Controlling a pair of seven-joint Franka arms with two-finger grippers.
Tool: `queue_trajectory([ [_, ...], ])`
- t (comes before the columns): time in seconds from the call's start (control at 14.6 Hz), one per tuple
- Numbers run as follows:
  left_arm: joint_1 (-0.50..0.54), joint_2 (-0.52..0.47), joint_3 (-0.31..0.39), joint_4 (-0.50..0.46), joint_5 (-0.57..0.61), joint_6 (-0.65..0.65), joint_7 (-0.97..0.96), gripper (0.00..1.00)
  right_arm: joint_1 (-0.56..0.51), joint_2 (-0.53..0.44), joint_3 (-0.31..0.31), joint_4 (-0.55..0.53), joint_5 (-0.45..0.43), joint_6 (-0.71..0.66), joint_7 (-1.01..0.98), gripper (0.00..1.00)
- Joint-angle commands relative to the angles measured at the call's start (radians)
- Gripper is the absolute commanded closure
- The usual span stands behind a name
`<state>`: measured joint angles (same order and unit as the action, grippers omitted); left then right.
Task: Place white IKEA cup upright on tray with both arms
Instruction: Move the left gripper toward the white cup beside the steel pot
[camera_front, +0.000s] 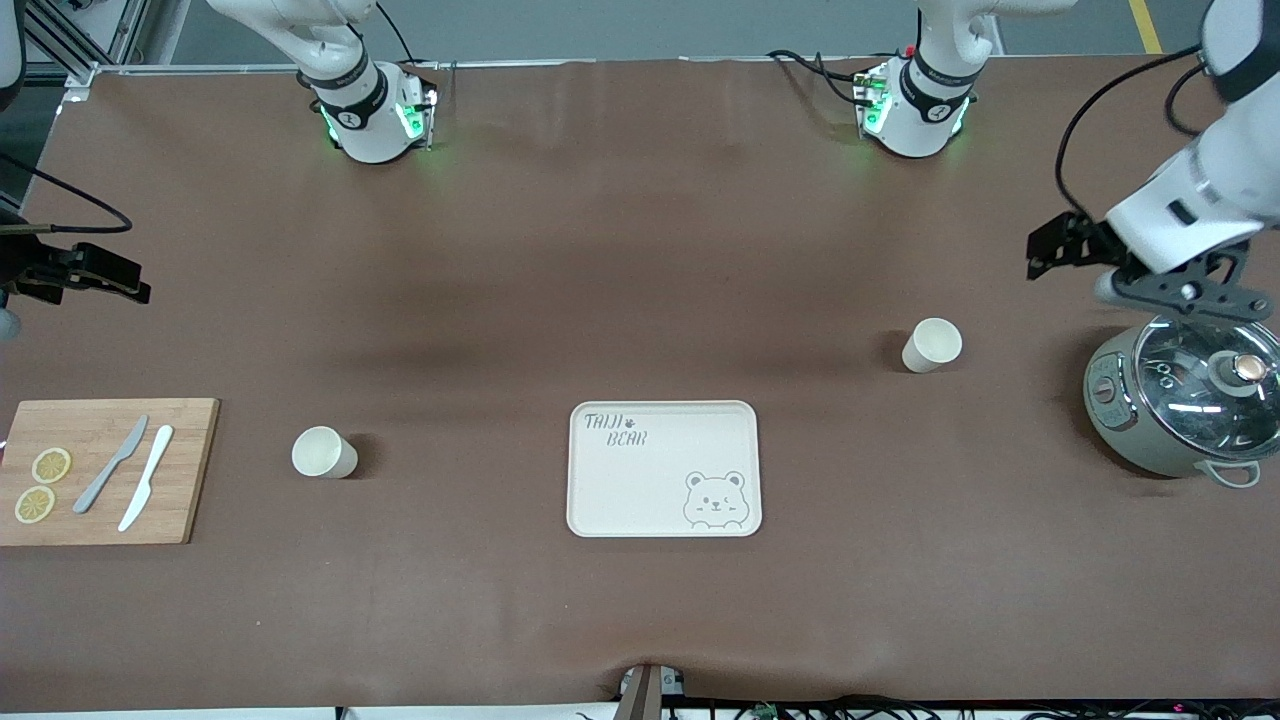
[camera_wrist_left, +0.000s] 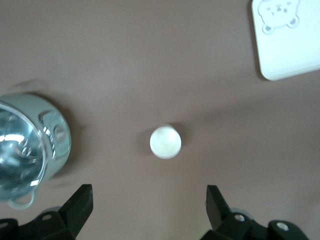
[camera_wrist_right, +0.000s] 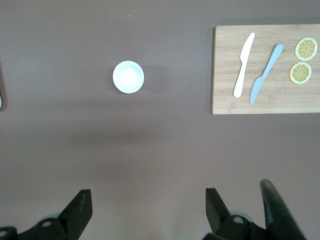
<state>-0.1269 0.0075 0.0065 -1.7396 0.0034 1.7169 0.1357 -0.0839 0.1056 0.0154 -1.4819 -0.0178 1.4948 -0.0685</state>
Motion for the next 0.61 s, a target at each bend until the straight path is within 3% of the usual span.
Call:
queue_trajectory([
  [0.0, 0.016, -0.113, -0.002, -0.254, 0.012, 0.209, 0.016, 0.0, -0.01, -0.012, 0.006, -0.006, -0.007, -0.007, 0.013, 0.0],
  [0.55, 0.058, -0.11, -0.002, -0.57, 0.01, 0.571, 0.022, 0.0, -0.011, -0.009, 0.006, -0.003, -0.007, -0.004, 0.012, 0.0],
])
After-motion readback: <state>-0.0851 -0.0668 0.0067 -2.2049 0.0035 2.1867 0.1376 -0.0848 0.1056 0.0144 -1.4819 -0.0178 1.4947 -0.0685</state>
